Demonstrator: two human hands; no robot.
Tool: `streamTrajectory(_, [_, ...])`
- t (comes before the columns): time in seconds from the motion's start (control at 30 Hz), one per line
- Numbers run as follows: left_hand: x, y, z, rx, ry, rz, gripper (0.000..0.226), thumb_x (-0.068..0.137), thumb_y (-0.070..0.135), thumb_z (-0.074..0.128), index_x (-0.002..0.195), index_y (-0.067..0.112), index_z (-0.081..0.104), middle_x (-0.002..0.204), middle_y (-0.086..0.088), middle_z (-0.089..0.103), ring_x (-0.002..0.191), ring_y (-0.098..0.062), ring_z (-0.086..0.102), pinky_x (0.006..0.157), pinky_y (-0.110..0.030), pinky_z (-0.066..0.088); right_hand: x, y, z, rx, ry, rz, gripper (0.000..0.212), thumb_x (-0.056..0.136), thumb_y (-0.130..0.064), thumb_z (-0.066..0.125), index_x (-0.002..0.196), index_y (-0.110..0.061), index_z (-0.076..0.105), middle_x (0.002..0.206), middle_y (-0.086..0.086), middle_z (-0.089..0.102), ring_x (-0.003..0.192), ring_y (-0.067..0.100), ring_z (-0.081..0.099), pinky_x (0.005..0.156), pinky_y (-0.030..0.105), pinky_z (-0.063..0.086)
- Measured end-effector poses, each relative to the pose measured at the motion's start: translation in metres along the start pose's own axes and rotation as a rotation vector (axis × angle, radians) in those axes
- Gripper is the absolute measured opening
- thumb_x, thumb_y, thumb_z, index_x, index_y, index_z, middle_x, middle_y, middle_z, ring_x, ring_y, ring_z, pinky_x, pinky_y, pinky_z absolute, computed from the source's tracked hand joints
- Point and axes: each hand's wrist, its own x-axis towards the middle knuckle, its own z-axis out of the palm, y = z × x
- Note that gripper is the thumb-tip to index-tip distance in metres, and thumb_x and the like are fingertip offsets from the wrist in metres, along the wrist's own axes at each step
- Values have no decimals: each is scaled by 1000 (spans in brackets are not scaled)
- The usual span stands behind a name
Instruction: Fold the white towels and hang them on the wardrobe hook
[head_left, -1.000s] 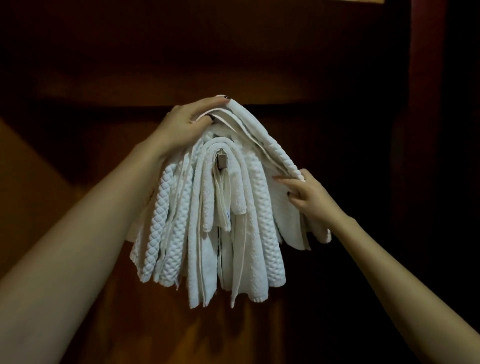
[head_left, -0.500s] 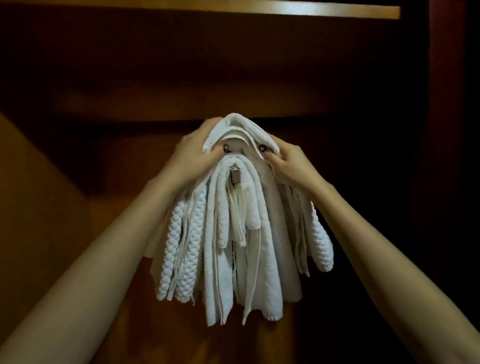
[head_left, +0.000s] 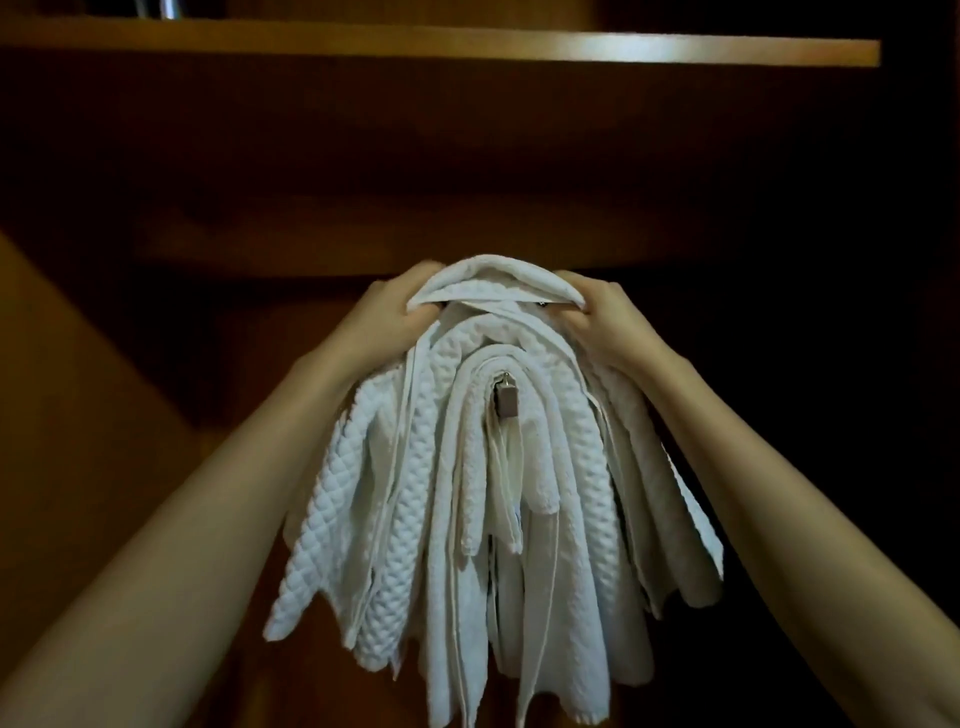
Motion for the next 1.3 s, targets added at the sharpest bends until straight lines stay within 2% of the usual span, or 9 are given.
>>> streamTrajectory(0.13, [-36, 3, 18, 41, -7, 65, 47, 83, 44, 47, 127, 57, 39, 100, 28, 63, 85, 6, 62, 69, -21, 45, -24, -8, 0, 8, -79, 0, 13, 97, -46, 50, 105, -49, 59, 89, -31, 65, 84, -11, 61, 64, 7, 42])
streamTrajectory(0.2, [-36, 2, 20, 65, 13, 80, 47, 85, 52, 43, 131, 55, 35, 106, 29, 61, 92, 3, 61, 75, -26, 46, -22, -22, 3, 25, -87, -44, 36, 95, -58, 44, 125, -42, 57, 105, -38, 60, 98, -17, 56, 72, 2, 41])
streamTrajectory(0.33, [-28, -12, 19, 36, 17, 42, 44, 90, 60, 36, 134, 57, 33, 127, 15, 59, 115, -15, 58, 96, -37, 46, -14, -30, 11, 91, -124, 33, 37, 103, -46, 33, 130, -34, 56, 118, -20, 60, 109, -4, 55, 87, 15, 42])
streamTrajectory(0.5, [-49, -6, 38, -57, 20, 107, 50, 91, 62, 36, 139, 49, 31, 138, 24, 40, 123, 7, 38, 85, 5, 29, -35, -25, 17, 131, -86, 94, 37, 105, -39, 33, 126, -26, 60, 117, -18, 59, 103, -12, 52, 87, 5, 36])
streamTrajectory(0.67, [-61, 2, 30, -188, 12, -60, 44, 98, 54, 34, 141, 43, 36, 140, 22, 38, 125, 4, 37, 91, -8, 30, -40, -27, 15, 158, -84, 161, 42, 103, -46, 33, 134, -27, 55, 124, -25, 53, 110, -19, 48, 87, 0, 33])
streamTrajectory(0.83, [-115, -11, 52, -354, 95, -320, 45, 101, 54, 26, 145, 46, 26, 153, 15, 28, 132, 2, 25, 108, -25, 22, -80, -7, 14, 232, -55, 277, 53, 103, -50, 23, 148, -25, 38, 152, -2, 38, 141, 14, 33, 115, 29, 26])
streamTrajectory(1.0, [-126, 8, 69, -451, 84, -337, 48, 100, 52, 28, 147, 47, 21, 152, 19, 27, 138, -5, 28, 111, -30, 26, -104, -20, 24, 259, -127, 240, 61, 101, -53, 20, 155, -26, 9, 158, -17, 9, 135, -16, 8, 102, -4, 7])
streamTrajectory(1.13, [-136, 7, 41, -283, 48, -350, 47, 96, 61, 32, 142, 53, 29, 151, 17, 32, 128, 0, 30, 97, -19, 29, -113, -19, 12, 261, -124, 318, 59, 103, -50, 24, 155, -25, 12, 162, -8, 11, 147, 6, 11, 112, 19, 9])
streamTrajectory(1.3, [-163, 15, 28, 197, -72, -271, 55, 100, 48, 35, 151, 31, 22, 155, -1, 29, 140, -21, 30, 112, -42, 30, -152, -38, 9, 96, -123, 417, 57, 105, -35, 34, 155, -20, 12, 162, 0, 17, 147, 17, 20, 108, 22, 15])
